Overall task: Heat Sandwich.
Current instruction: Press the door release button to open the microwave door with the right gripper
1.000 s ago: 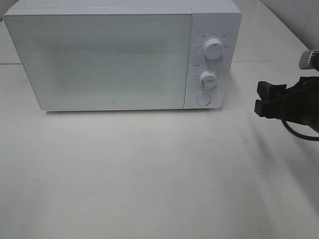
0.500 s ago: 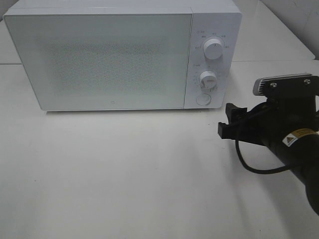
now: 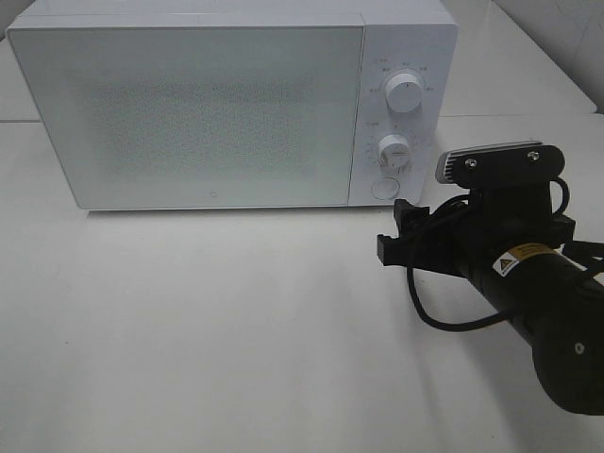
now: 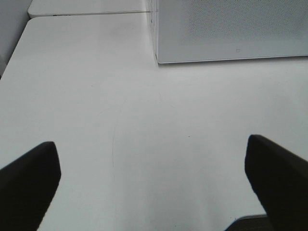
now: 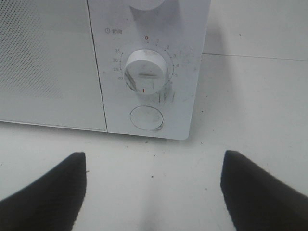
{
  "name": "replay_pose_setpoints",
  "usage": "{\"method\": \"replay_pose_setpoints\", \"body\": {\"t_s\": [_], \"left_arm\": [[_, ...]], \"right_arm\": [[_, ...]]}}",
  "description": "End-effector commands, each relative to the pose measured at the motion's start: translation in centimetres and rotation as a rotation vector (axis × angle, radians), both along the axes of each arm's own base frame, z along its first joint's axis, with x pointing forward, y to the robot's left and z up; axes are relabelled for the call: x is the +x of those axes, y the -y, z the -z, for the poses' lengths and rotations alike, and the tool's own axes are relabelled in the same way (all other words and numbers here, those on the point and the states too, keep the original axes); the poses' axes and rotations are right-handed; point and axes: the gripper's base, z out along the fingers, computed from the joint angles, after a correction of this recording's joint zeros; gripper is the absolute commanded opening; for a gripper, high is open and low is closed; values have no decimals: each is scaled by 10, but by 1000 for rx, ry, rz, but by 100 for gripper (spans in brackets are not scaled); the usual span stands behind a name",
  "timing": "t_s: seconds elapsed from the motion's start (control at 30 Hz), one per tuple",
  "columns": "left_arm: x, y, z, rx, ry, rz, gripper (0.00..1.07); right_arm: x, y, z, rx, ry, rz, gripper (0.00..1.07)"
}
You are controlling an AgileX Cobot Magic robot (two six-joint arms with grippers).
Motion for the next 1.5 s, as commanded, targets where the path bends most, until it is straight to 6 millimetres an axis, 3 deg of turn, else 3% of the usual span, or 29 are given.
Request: {"method": "replay_pose_setpoints", "body": {"t_s": [0.03, 0.3, 0.6, 0.7, 1.1, 1.17, 1.37, 1.43, 1.47, 1.5], "left_arm": [[0, 0, 1, -8, 12, -4, 100], [0, 0, 1, -8, 12, -4, 100], [0, 0, 1, -8, 12, -4, 100], [0, 0, 1, -8, 12, -4, 100], [0, 0, 1, -8, 12, -4, 100], [0, 0, 1, -8, 12, -4, 100], [0, 0, 1, -8, 12, -4, 100], [0, 0, 1, -8, 12, -4, 100], [0, 0, 1, -8, 12, -4, 100], [0, 0, 1, -8, 12, -4, 100]], "right_arm": [[1, -3, -1, 10, 0, -5, 75], [1, -3, -1, 209, -27, 70, 75], [1, -3, -1, 665, -89, 238, 75], [0, -3, 0, 908, -135, 333, 75], [0, -3, 0, 1399, -202, 523, 74], [0, -3, 0, 1485, -213, 558, 69], [0, -3, 0, 1507, -213, 570, 53], [1, -2, 0, 1508, -209, 575, 33], [1, -2, 0, 1509, -208, 577, 26], [1, -2, 0, 1509, -208, 577, 26]]}}
